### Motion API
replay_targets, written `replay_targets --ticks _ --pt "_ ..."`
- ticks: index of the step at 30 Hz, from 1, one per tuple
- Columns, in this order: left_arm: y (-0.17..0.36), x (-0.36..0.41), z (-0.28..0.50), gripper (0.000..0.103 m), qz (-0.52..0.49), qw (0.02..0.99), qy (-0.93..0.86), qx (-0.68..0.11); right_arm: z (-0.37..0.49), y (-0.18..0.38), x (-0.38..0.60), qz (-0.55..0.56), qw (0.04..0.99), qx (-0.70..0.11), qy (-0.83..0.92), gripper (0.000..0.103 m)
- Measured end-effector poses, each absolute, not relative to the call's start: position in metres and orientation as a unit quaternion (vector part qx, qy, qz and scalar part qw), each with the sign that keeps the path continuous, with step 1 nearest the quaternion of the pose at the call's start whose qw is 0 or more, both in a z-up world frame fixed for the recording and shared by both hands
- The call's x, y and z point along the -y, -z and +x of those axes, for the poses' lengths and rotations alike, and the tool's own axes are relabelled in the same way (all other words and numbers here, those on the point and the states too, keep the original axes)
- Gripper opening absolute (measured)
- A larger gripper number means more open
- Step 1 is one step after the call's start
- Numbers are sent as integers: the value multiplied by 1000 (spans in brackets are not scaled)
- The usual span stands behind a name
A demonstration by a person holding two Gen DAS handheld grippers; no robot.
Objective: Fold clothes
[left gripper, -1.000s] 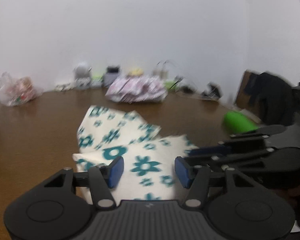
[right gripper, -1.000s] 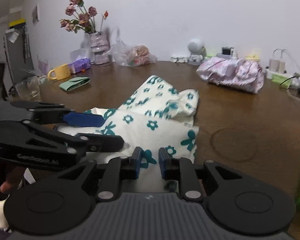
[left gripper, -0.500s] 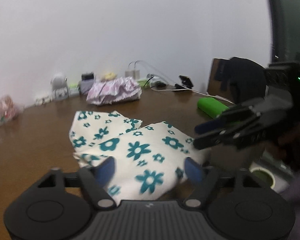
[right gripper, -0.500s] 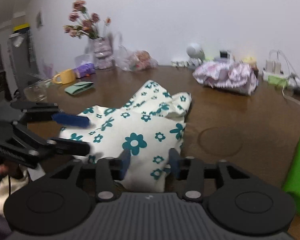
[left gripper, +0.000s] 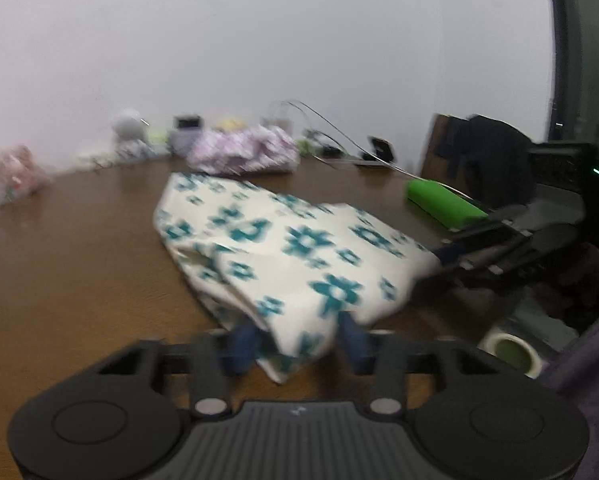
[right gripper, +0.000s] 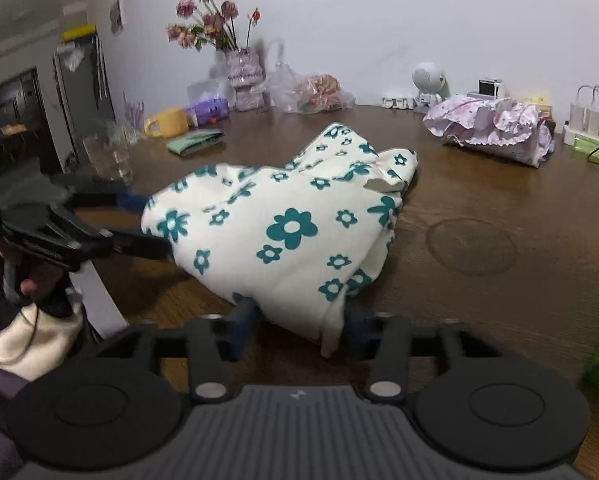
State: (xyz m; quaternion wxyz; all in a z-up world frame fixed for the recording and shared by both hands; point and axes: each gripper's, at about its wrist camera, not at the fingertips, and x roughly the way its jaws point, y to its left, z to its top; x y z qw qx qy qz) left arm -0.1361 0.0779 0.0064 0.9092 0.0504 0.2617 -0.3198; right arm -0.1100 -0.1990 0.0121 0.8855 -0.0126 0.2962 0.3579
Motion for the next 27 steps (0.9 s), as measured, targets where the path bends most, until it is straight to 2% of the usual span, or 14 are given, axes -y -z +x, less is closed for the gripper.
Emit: replay_targets --ticks 2,5,8,10,11,12,14,15,16,18,20,24,27 --pt "-3 -77 -138 18 57 901 334 -270 -112 -13 200 -10 884 -301 -358 30" --pt "2 -79 -147 16 69 891 359 -270 -121 -15 206 0 881 -308 -360 26" --pt "-2 -89 -162 26 91 896 357 -246 -134 -17 212 1 875 -314 -368 25" --pt "-9 -102 -172 53 70 915 337 -211 -147 -20 213 -16 876 -305 -374 24" --pt "-14 -108 -175 58 53 922 331 -193 -153 -21 212 -30 876 -293 -381 24" --pt "-19 -113 -177 66 37 929 325 -175 -161 -24 210 -51 878 -276 -388 27" --pt "-29 -108 -179 73 41 928 336 -153 -178 -31 205 -104 882 -232 -397 54" --pt "-32 -100 -179 74 59 923 352 -148 -186 -35 202 -133 884 -204 -400 78" --pt "-34 -89 -179 74 88 913 372 -144 -194 -38 198 -162 884 -172 -403 85" --pt "-33 -64 -180 74 152 889 410 -135 -199 -43 188 -210 875 -133 -415 85" --pt "-27 -49 -176 74 204 863 446 -125 -190 -44 180 -229 865 -131 -426 83" --pt "-13 -40 -160 74 236 846 453 -152 -166 -33 169 -253 851 -155 -434 74" --pt "-4 -38 -154 74 250 830 468 -173 -156 -26 168 -247 844 -183 -439 73"
